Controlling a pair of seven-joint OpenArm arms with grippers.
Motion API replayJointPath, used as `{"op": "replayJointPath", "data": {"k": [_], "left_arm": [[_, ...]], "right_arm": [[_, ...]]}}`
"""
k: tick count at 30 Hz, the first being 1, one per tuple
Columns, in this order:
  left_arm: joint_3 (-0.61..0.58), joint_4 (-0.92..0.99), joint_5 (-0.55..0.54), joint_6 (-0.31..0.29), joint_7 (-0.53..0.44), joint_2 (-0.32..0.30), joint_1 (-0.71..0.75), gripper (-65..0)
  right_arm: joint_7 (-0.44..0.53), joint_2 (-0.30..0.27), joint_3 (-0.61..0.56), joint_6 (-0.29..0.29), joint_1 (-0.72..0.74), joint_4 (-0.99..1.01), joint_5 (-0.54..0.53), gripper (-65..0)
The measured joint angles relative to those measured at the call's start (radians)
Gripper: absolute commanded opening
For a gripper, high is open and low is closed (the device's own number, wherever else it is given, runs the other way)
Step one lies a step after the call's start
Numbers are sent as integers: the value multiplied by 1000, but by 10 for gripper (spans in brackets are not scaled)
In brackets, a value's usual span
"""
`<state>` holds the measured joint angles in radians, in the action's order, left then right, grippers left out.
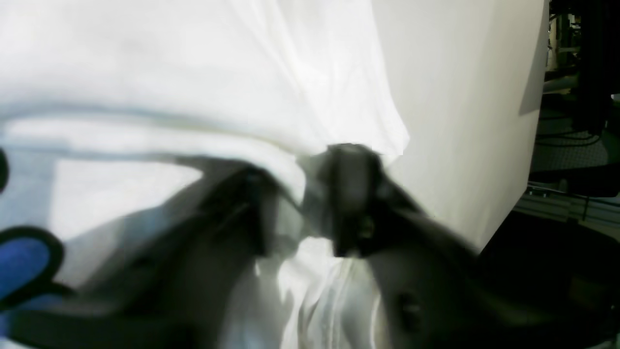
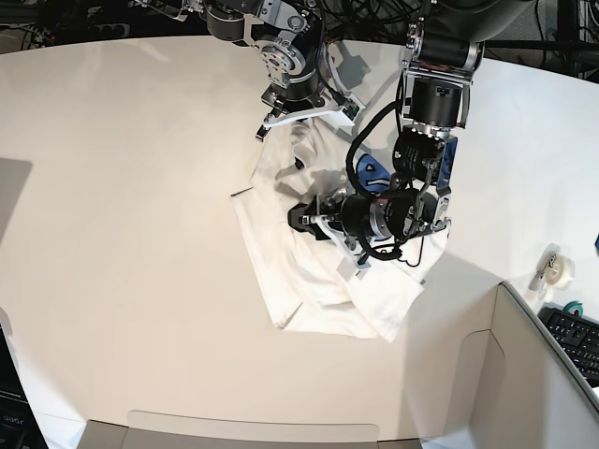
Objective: Layout the t-shirt on the table in an organized manner, then fold the t-shirt properly
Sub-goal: 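Pull the fabric with the left gripper away from the right gripper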
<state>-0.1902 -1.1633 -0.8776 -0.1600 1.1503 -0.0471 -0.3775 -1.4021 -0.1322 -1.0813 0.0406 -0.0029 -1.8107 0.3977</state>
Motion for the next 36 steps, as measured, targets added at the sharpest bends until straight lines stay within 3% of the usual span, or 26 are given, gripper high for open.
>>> {"op": "replayJointPath", "data": {"k": [1,2,10,14,19,22,26,36], "left_arm": [[0,0,0,0,-1,0,0,-642],[0,2,0,0,-4,0,0,-650],[3,9,-5,0,-27,-5,4,-646],[18,-100,0,5,-23,-25,12,-646],[142,-286,-24,0,12,-26,20,-644],[211,-322,-61,0,29,-32,32,-644],[280,-322,-137,-5,31,-55,31,-644],[420,-327,-267,-9,34,-156,-25,-644]], "right_arm": [[0,0,0,0,0,0,0,-650],[0,0,0,-1,0,0,0,-650],[0,0,3,-3,0,0,0,-650],[12,0,6,-3,-3,0,0,-650],[19,3,42,1,-2,-70,9,-650],[18,14,110,1,-8,-125,76,-650],[11,53,185,0,0,-172,148,-650],[10,196,189,1,118,-175,144,-650]]}}
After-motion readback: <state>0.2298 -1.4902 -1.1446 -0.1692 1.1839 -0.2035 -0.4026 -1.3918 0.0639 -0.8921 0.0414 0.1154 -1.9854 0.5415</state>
